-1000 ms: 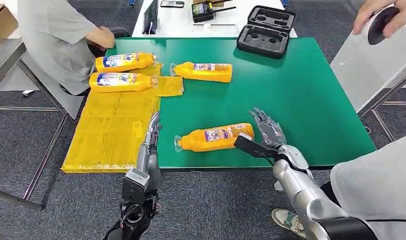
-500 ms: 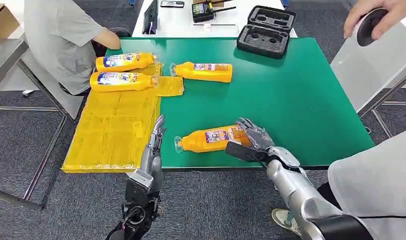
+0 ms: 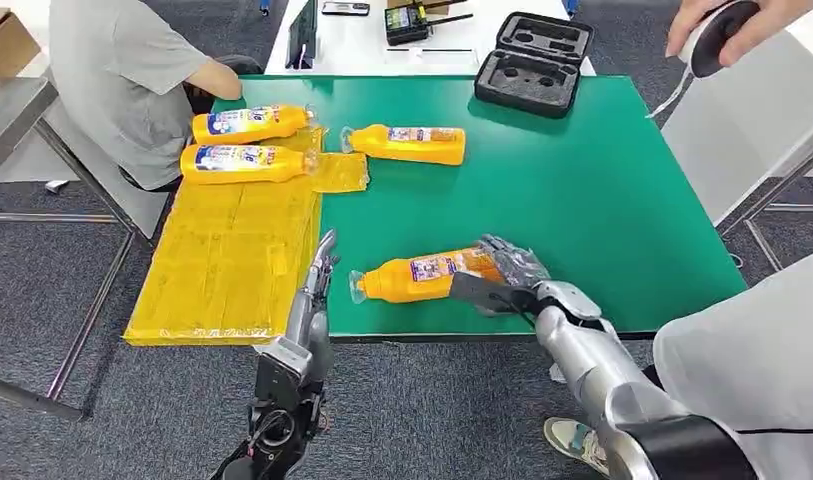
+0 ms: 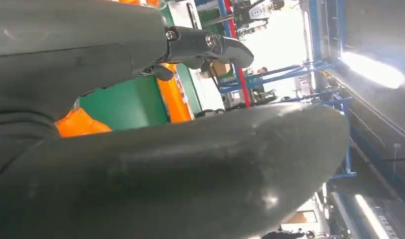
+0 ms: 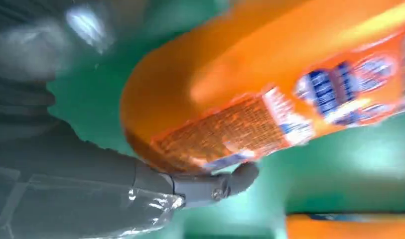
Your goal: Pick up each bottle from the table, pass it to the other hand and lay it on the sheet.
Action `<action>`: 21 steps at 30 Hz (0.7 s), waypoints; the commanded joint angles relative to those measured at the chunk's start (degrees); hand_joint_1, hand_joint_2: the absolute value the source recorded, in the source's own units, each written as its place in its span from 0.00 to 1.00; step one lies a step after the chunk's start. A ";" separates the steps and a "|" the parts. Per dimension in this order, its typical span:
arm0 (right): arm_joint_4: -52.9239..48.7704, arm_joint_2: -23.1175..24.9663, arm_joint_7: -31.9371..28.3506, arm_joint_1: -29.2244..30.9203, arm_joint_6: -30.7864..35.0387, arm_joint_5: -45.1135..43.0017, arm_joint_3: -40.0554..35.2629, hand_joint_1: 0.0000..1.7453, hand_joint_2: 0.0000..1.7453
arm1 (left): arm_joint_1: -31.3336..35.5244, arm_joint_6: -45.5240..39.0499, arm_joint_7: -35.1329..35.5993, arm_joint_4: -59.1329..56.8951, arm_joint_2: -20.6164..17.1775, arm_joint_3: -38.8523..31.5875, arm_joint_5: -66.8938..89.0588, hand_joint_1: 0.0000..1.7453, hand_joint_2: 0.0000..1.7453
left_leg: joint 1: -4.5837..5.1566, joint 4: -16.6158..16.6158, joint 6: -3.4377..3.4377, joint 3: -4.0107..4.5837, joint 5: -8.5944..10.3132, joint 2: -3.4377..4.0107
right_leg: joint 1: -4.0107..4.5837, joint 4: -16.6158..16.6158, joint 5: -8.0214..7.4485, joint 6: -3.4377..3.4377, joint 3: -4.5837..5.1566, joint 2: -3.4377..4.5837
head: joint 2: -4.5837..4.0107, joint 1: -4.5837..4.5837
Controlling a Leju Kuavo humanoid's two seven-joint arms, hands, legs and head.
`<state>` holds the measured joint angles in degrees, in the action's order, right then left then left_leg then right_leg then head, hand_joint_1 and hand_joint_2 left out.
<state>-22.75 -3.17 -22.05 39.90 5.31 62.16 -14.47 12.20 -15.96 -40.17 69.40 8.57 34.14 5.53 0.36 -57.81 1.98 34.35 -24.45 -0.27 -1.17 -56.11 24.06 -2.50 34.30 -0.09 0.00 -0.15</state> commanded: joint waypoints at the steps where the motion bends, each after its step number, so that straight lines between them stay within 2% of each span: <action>1: 4.34 -0.70 0.10 5.88 1.51 0.97 -4.33 0.00 1.00 | 2.66 -0.32 0.17 -4.09 -0.05 1.72 -0.32 0.00 0.00 | -0.04 -0.08 -0.12 -0.16 -0.14 0.14 | 0.05 -0.06 0.09 0.12 -0.15 0.11 | 0.00 -0.02; 3: 4.34 0.17 -0.08 6.34 3.45 1.04 -4.74 0.00 1.00 | 2.73 -1.27 0.17 -4.18 0.04 1.66 -0.07 0.00 0.00 | -0.02 -0.04 -0.11 -0.15 -0.11 0.10 | 0.03 -0.04 0.08 0.11 -0.12 0.07 | 0.00 -0.02; 16: 5.16 0.52 0.85 5.25 3.48 0.69 -5.01 0.00 1.00 | 2.05 -2.31 0.17 -3.55 -0.99 2.49 -0.01 0.00 0.00 | -0.09 0.00 -0.13 -0.24 -0.11 0.09 | 0.10 0.03 0.07 0.12 -0.24 0.07 | 0.00 -0.04; 21: 5.61 1.23 -1.85 5.33 -1.01 -3.41 -2.39 0.00 1.00 | 2.44 -2.09 0.17 -3.98 -0.84 3.19 -0.42 0.00 0.00 | -0.05 0.01 -0.11 -0.20 -0.09 0.08 | 0.06 0.02 0.07 0.11 -0.19 0.06 | 0.00 -0.04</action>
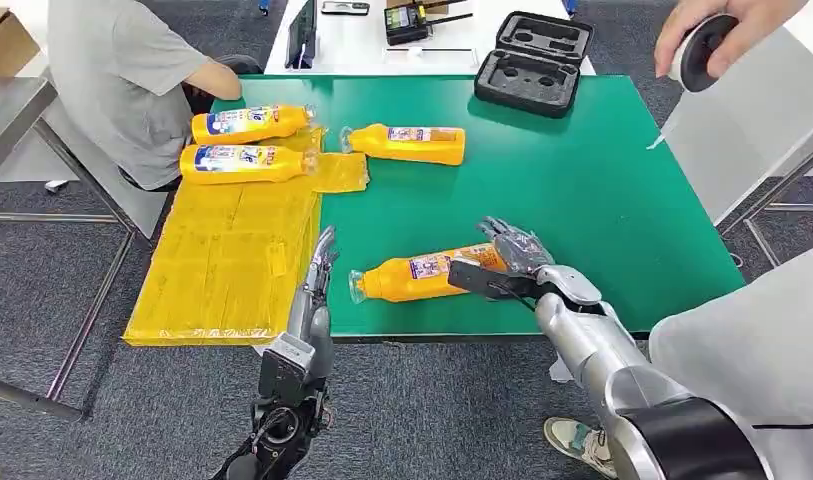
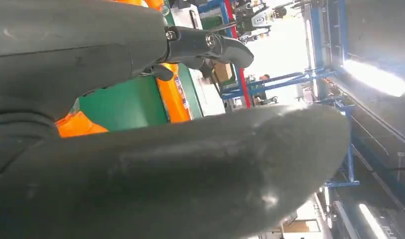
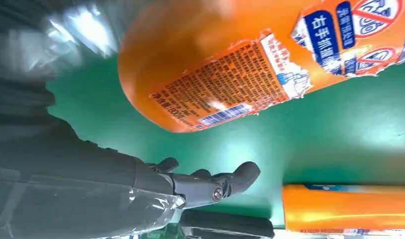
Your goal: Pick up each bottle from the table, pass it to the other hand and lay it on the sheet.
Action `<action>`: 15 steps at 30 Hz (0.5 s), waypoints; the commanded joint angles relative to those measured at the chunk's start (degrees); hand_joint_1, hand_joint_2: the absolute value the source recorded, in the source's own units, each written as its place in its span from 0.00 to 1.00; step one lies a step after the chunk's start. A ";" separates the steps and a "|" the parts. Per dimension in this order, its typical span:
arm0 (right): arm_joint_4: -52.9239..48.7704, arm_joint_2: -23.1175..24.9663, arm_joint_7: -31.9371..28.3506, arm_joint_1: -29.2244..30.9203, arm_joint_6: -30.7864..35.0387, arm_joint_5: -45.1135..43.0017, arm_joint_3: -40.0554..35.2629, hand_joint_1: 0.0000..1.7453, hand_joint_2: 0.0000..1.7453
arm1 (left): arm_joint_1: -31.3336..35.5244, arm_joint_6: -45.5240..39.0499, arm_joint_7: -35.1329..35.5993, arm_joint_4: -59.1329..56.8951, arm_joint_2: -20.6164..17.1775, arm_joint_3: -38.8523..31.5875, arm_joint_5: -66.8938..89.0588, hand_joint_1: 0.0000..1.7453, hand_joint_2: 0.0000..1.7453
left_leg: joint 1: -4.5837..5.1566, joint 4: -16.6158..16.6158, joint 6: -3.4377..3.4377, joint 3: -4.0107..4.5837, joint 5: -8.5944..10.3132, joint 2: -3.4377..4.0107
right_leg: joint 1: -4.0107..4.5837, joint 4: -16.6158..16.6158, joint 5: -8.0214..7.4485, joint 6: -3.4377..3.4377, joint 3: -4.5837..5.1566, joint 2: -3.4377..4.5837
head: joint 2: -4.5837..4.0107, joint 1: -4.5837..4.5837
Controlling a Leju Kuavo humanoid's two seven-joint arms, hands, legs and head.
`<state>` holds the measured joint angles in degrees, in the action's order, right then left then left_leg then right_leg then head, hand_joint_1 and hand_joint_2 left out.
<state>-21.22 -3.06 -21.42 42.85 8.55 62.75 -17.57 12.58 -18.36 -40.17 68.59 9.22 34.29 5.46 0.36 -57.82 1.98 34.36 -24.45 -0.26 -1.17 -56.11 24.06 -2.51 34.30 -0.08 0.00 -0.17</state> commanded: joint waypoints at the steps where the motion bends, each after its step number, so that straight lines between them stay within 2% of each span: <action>1: 4.13 1.02 -2.60 2.30 -4.59 -4.28 0.90 0.00 1.00 | 2.18 0.41 0.17 -3.29 -1.45 3.02 -0.44 0.00 0.00 | -0.02 0.03 -0.08 -0.13 -0.04 0.02 | 0.02 0.02 0.04 0.08 -0.12 0.01 | 0.00 0.00; 13: 5.01 -0.68 -3.64 1.70 -10.97 -7.17 2.27 0.00 1.00 | 3.53 1.85 0.17 -5.17 -0.59 3.56 -0.71 0.00 0.00 | -0.03 0.00 -0.08 -0.12 -0.03 -0.08 | 0.04 0.02 0.06 0.08 -0.13 -0.10 | 0.00 0.00; 14: 5.03 -1.08 -3.73 1.46 -11.16 -7.05 2.08 0.87 1.00 | 3.77 1.93 0.17 -5.40 -0.51 3.62 -0.63 0.00 0.00 | -0.06 -0.01 -0.11 -0.18 -0.06 -0.08 | 0.07 0.03 0.08 0.11 -0.20 -0.10 | 0.00 0.00; 15: 4.98 -1.30 -3.78 1.34 -11.36 -6.94 1.88 0.99 1.00 | 3.81 1.92 0.17 -5.50 -0.53 3.54 -0.70 0.00 0.00 | -0.03 0.01 -0.08 -0.15 -0.04 -0.05 | 0.04 0.02 0.06 0.08 -0.15 -0.06 | 0.00 0.00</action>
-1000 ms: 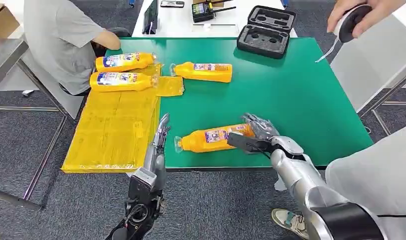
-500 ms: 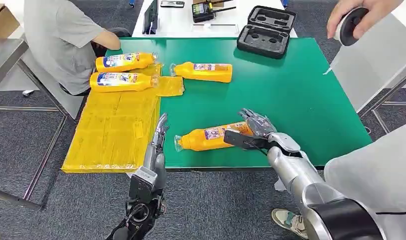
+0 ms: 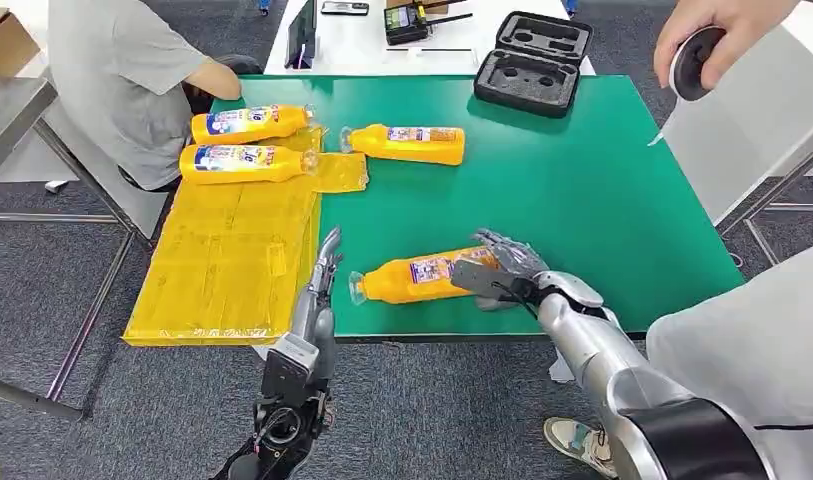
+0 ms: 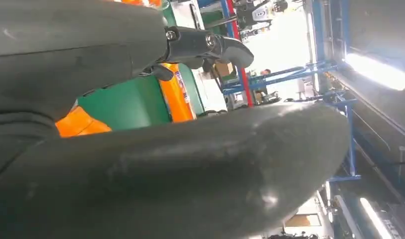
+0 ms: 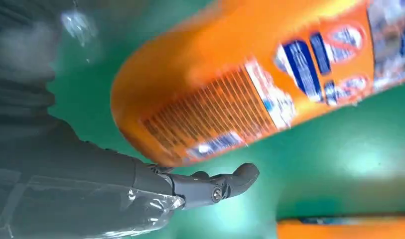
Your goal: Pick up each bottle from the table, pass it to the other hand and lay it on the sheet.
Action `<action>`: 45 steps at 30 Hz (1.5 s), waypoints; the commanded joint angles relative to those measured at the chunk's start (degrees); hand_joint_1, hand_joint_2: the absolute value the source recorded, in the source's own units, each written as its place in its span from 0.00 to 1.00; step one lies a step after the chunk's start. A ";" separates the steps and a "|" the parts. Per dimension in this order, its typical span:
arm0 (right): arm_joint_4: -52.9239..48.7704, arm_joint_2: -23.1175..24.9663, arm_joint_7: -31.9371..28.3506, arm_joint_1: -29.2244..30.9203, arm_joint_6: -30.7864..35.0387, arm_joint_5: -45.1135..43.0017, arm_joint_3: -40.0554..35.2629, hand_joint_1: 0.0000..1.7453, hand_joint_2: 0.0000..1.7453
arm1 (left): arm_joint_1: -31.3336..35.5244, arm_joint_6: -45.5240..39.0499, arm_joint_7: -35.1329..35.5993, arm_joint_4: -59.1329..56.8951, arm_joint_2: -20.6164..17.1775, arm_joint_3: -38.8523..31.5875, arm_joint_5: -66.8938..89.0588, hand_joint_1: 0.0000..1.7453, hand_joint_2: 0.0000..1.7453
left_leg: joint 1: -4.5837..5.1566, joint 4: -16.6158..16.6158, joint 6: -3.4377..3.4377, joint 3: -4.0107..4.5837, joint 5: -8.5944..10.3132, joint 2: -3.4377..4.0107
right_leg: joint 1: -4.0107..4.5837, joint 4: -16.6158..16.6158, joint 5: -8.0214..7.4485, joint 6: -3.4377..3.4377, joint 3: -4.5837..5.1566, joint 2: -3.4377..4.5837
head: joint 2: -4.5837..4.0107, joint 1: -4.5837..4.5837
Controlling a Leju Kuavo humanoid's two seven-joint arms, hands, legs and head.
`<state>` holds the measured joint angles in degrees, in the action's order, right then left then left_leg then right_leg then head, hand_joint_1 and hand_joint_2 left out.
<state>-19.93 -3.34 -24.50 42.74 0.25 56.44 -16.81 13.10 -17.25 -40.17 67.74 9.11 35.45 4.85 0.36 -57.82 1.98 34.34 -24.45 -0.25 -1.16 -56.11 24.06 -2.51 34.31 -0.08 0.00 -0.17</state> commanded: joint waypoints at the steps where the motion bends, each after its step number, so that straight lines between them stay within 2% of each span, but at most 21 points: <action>1: 3.79 -1.13 -0.79 1.41 -3.50 -0.50 0.92 0.98 1.00 | 3.35 0.88 0.17 -4.66 -0.46 2.40 -0.12 0.00 0.00 | -0.07 -0.01 -0.10 -0.16 -0.06 -0.10 | 0.07 0.03 0.08 0.11 -0.22 -0.12 | 0.00 0.00; 27: 3.67 0.17 -1.70 2.59 -4.99 -1.97 1.20 1.00 1.00 | 3.67 -0.27 0.17 -4.34 -0.38 1.96 -0.50 0.00 0.00 | -0.04 0.02 -0.10 -0.19 -0.06 0.03 | 0.05 0.02 0.05 0.11 -0.18 0.02 | 0.00 0.00; 30: 3.46 0.89 -2.76 2.92 -3.91 -3.94 2.68 1.00 1.00 | 3.28 -1.96 0.17 -2.96 -0.60 1.75 -0.35 0.00 0.00 | -0.09 -0.02 -0.14 -0.25 -0.12 0.11 | 0.09 0.01 0.08 0.15 -0.25 0.09 | 0.00 0.00; 33: 2.90 2.00 -6.57 2.42 -1.31 -8.86 6.34 1.00 1.00 | 1.88 -7.16 0.17 2.83 -0.69 0.45 -1.46 0.00 0.00 | -0.04 -0.01 -0.10 -0.13 -0.08 0.11 | 0.04 -0.02 0.05 0.10 -0.12 0.10 | 0.00 0.00; 37: 1.59 3.47 -11.42 0.64 1.57 -15.52 10.38 1.00 1.00 | 0.02 -11.90 0.17 9.08 1.63 -5.77 -4.63 0.00 0.00 | -0.08 -0.03 -0.12 -0.15 -0.12 0.10 | 0.09 -0.03 0.08 0.12 -0.15 0.08 | 0.00 0.00; 41: 0.33 2.66 -15.27 -2.49 1.72 -20.89 13.64 1.00 1.00 | -1.92 -9.47 0.17 11.90 2.78 -9.88 -6.07 0.00 0.00 | -0.11 -0.03 -0.11 -0.15 -0.10 0.06 | 0.12 0.02 0.06 0.11 -0.19 0.05 | 0.00 -0.02; 45: -0.59 1.96 -15.50 -4.09 1.44 -23.29 14.81 1.00 1.00 | -3.39 -9.21 0.17 13.38 3.40 -11.01 -6.07 0.00 0.00 | -0.09 0.00 -0.11 -0.21 -0.11 0.05 | 0.09 0.04 0.08 0.12 -0.24 0.04 | 0.00 -0.02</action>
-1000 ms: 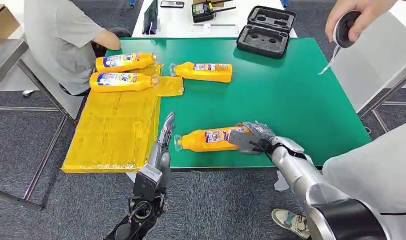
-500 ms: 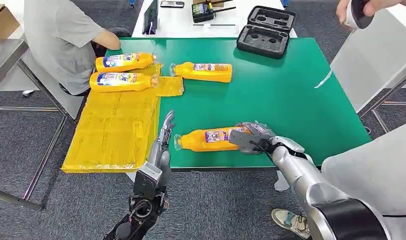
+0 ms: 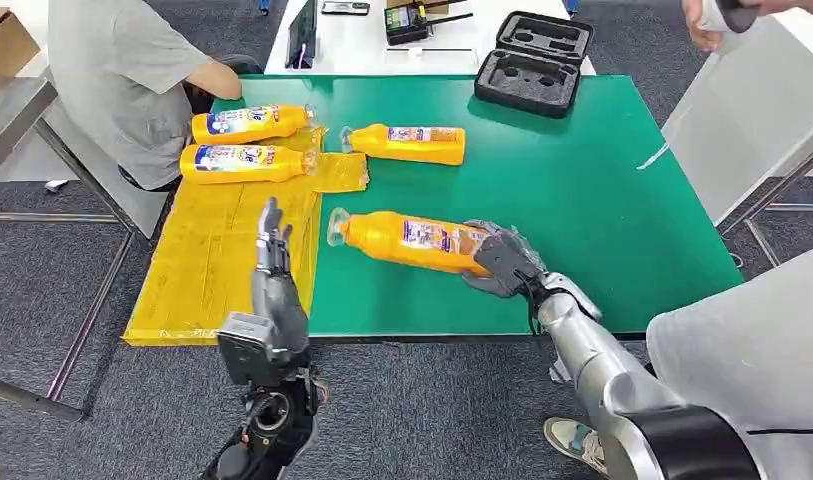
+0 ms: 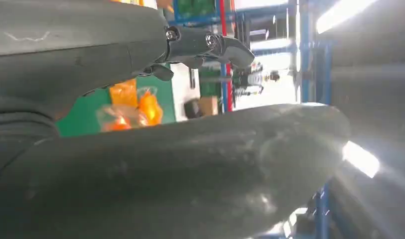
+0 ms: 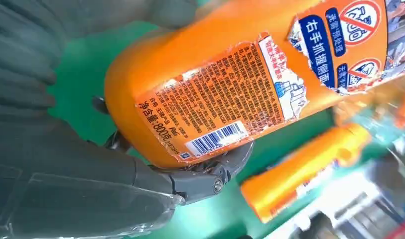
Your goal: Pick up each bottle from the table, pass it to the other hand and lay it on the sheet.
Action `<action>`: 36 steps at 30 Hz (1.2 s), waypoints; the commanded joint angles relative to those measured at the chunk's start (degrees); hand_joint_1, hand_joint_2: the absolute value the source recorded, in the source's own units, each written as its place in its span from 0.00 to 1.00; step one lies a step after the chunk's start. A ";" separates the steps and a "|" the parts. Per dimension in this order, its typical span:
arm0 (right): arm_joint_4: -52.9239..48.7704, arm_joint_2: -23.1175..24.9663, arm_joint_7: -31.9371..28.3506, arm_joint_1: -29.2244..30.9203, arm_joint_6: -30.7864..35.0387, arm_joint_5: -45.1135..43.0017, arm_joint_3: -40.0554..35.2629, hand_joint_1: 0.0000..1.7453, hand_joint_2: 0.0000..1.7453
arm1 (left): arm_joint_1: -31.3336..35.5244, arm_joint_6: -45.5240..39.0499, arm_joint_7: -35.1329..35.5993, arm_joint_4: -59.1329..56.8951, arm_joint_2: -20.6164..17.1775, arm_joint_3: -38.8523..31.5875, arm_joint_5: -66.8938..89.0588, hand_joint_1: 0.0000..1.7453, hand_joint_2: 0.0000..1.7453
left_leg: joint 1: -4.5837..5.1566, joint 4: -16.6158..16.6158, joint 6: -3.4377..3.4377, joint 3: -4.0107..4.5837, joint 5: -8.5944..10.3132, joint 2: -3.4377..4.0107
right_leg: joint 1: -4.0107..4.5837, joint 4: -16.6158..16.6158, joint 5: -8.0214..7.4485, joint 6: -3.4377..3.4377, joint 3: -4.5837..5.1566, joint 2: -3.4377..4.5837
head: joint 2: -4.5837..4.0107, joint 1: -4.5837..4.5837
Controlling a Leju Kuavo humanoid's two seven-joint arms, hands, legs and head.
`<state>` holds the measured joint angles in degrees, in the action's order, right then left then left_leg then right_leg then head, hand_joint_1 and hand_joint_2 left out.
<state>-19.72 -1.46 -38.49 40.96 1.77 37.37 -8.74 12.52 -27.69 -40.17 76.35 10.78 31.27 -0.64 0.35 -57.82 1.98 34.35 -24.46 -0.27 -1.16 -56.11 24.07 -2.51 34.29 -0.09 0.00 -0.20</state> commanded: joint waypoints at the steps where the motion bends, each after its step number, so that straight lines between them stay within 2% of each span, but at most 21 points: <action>1: -1.40 -0.15 -1.51 -2.99 -0.14 -5.19 6.86 1.00 1.00 | -2.82 1.59 0.17 4.65 2.07 -7.37 -0.69 0.00 0.00 | -0.04 -0.01 -0.08 -0.11 -0.06 0.01 | 0.04 0.02 0.05 0.08 -0.12 0.00 | 0.00 0.02; 6: -5.04 -0.31 -1.51 -4.77 -0.51 -11.00 6.34 1.00 1.00 | -3.29 3.01 0.17 5.23 3.73 -10.39 -1.93 0.00 0.00 | -0.05 -0.02 -0.11 -0.17 -0.10 0.02 | 0.06 0.00 0.08 0.12 -0.18 0.01 | 0.00 0.02; 9: -9.89 0.03 -1.51 -7.07 -4.91 -20.91 3.47 1.00 1.00 | -3.31 11.46 0.17 -1.07 6.62 -16.13 -5.51 0.00 0.00 | -0.01 0.02 -0.09 -0.14 -0.07 0.07 | 0.02 0.02 0.04 0.10 -0.12 0.06 | 0.00 0.00; 13: -15.42 0.75 -1.51 -11.28 -9.42 -28.75 0.05 1.00 1.00 | -2.63 20.26 0.17 -7.07 8.74 -20.15 -7.19 0.00 0.00 | -0.04 0.08 -0.10 -0.24 -0.07 0.05 | 0.05 0.10 0.04 0.11 -0.24 0.04 | 0.00 0.02; 17: -16.44 1.47 -1.51 -12.31 -12.71 -32.80 -1.30 1.00 1.00 | -1.63 19.40 0.17 -8.64 8.62 -18.79 -4.47 0.00 0.00 | -0.06 0.01 -0.10 -0.19 -0.09 0.09 | 0.07 0.03 0.05 0.10 -0.17 0.07 | 0.00 0.00; 18: -18.44 -0.82 -1.51 -13.66 -12.76 -38.42 -6.54 1.00 1.00 | -3.12 19.19 0.17 -8.54 8.18 -17.79 -4.06 0.00 0.00 | -0.04 0.02 -0.07 -0.10 -0.04 0.03 | 0.05 0.03 0.03 0.07 -0.08 0.00 | 0.00 0.00; 21: -17.93 0.90 -1.51 -13.48 -13.22 -37.91 -6.96 1.00 1.00 | -1.14 18.61 0.17 -12.18 8.40 -17.43 -4.21 0.00 0.00 | -0.07 -0.01 -0.09 -0.20 -0.09 0.02 | 0.08 0.04 0.07 0.11 -0.20 0.00 | 0.00 0.00; 36: -17.93 0.90 -1.51 -13.48 -13.22 -37.91 -6.96 1.00 1.00 | -1.14 18.61 0.17 -12.18 8.40 -17.43 -4.21 0.00 0.00 | -0.03 -0.02 -0.08 -0.12 -0.07 0.00 | 0.04 0.00 0.07 0.09 -0.12 -0.03 | 0.00 0.00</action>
<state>-38.05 -0.22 -40.11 25.97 -11.26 -0.50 -13.79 9.21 -9.07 -40.15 68.39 17.16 15.02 -4.83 0.35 -57.81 1.98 34.34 -24.46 -0.25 -1.15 -56.11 24.07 -2.50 34.31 -0.08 0.00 -0.20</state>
